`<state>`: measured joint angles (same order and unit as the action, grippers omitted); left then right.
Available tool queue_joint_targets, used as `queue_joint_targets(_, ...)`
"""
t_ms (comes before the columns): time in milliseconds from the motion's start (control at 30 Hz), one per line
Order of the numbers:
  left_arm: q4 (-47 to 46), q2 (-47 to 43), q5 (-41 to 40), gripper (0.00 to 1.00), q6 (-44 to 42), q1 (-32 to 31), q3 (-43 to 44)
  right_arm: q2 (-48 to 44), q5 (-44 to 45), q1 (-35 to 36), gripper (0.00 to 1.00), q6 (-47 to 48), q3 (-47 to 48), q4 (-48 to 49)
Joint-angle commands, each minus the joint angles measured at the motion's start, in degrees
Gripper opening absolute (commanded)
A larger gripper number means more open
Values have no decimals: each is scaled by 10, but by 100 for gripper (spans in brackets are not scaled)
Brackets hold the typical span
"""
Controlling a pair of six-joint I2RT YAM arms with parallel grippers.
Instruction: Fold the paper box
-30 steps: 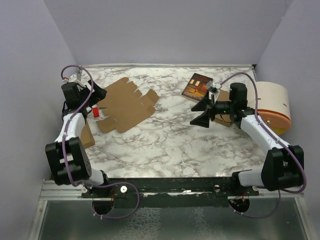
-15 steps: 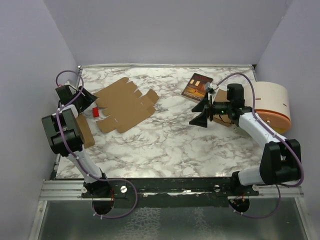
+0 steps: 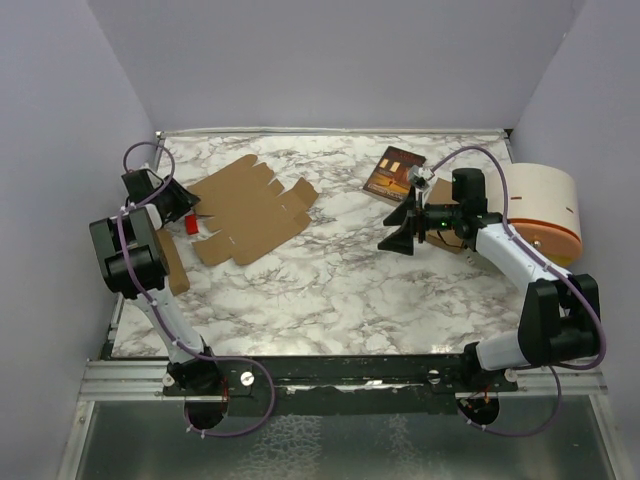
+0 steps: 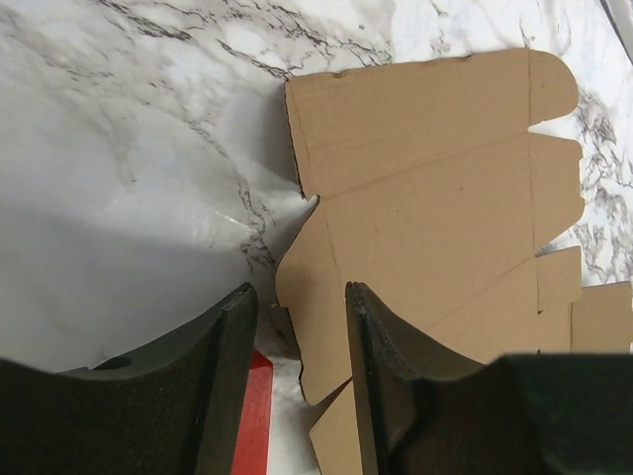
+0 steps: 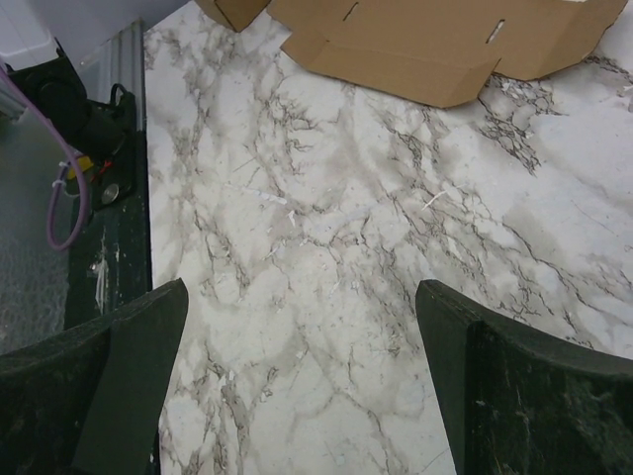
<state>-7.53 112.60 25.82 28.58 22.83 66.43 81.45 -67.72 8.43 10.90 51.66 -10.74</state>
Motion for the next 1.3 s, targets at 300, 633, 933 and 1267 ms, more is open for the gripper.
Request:
queue_joint_targets(300, -38, 11, 74, 0, 3, -35, 16, -11, 14, 1, 99, 8, 13, 0)
queue_joint_targets(633, -230, -196, 132, 0, 35, -145, -103, 2, -28, 1, 99, -54, 5, 46)
queue_joint_targets(933, -504, -326, 135, 0, 162, -190, -285, -6, 41, -14, 99, -36, 31, 7)
queue_joint_targets(1267, -594, -458, 145, 0, 161, -218, -387, -3, -18, -41, 99, -42, 25, 22)
